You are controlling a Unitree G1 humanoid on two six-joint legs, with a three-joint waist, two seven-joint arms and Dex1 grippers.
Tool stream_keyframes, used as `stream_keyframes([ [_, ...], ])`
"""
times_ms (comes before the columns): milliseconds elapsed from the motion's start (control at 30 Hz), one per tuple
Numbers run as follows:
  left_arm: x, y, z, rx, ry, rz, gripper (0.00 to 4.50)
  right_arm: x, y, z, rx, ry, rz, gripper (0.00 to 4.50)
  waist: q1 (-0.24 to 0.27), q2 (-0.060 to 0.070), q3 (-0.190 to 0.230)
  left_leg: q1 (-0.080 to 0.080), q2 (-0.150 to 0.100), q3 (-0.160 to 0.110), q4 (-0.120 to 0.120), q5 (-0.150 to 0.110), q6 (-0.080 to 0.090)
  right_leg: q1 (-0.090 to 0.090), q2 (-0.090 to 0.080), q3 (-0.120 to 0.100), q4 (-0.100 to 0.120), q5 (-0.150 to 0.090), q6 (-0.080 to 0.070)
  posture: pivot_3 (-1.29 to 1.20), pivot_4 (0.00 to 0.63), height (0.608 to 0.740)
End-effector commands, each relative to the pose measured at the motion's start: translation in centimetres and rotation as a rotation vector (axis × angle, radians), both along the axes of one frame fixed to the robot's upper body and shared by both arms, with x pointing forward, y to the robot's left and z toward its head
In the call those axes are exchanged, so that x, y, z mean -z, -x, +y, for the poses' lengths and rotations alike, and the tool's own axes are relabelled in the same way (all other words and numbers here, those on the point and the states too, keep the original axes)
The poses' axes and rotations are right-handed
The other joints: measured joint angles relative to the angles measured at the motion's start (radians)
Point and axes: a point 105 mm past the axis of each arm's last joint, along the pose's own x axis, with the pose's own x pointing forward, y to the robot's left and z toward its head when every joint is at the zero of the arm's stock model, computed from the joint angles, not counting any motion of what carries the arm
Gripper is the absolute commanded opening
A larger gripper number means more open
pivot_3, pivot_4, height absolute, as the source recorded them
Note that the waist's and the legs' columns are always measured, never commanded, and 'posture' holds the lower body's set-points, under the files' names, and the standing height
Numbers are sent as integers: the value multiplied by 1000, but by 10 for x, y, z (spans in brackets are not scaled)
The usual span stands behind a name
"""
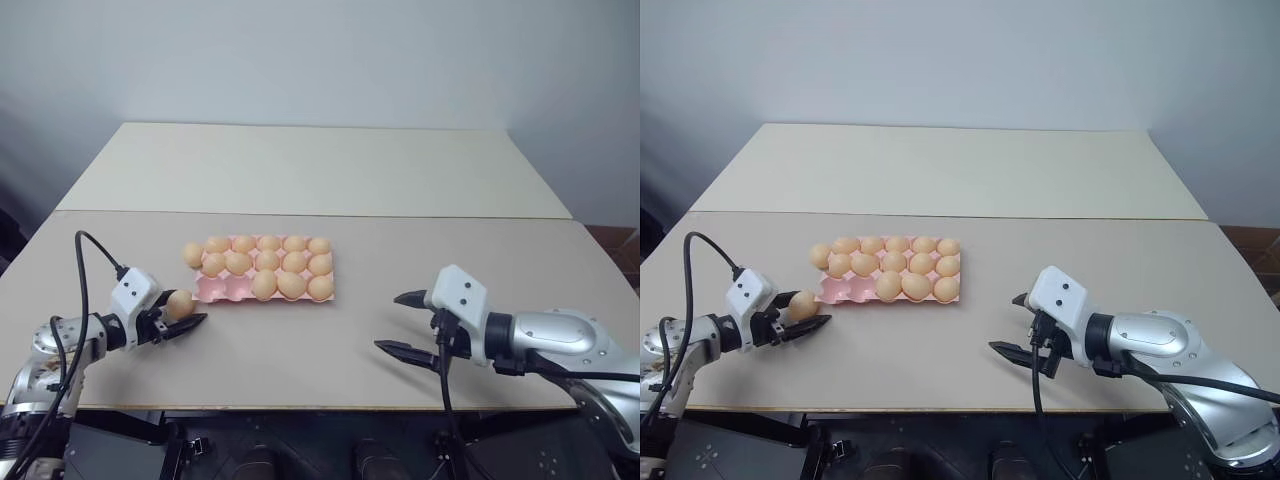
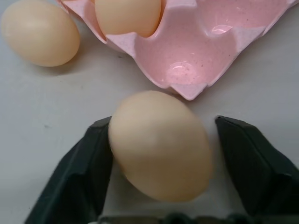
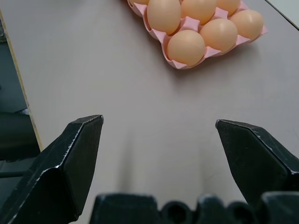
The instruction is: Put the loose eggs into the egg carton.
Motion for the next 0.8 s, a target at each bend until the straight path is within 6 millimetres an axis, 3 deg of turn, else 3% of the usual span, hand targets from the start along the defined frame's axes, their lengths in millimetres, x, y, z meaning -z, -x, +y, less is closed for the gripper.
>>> stream_keyframes([
  [33, -4, 3, 6, -11, -35, -29, 2267, -5, 4, 4, -28, 18, -54, 4500, -1, 0, 0, 0, 0, 0, 0, 0, 0, 0, 0, 0, 0, 0, 0, 0, 150, 740],
  [100, -4, 5, 7, -13, -58, -31, 1903, -4, 4, 4, -31, 25, -54, 4500, -2, 0, 0, 1, 0, 0, 0, 0, 0, 0, 0, 0, 0, 0, 0, 0, 150, 740],
  [300, -12, 23, 10, 16, -110, -25, 1836, -4, 5, 5, -38, 30, -59, 4500, -7, 0, 0, 0, 0, 0, 0, 0, 0, 0, 0, 0, 0, 0, 0, 0, 150, 740],
  [367, -24, 27, 9, 25, -87, -59, 1836, -4, 5, 6, -38, 30, -62, 4500, -6, 0, 0, 0, 0, 0, 0, 0, 0, 0, 0, 0, 0, 0, 0, 0, 150, 740],
  [467, -59, 33, 2, 59, 67, -170, 1836, -6, 5, 6, -35, 29, -74, 4500, -2, 0, 0, 0, 1, 0, 0, 0, 0, 0, 0, 0, 0, 0, 0, 0, 150, 740],
  [533, -69, 35, -3, 100, 112, -200, 1836, -7, 4, 7, -32, 24, -80, 4500, 4, 0, 0, 0, 1, 0, 0, 0, 0, 0, 0, 0, 0, 0, 0, 0, 150, 740],
  [800, -73, 5, -38, 252, 167, -212, 1836, -19, 5, 13, -48, 0, -132, 4500, 22, 0, 0, 1, 0, 0, 1, 0, 0, 1, 0, 0, 0, 0, 0, 0, 150, 740],
])
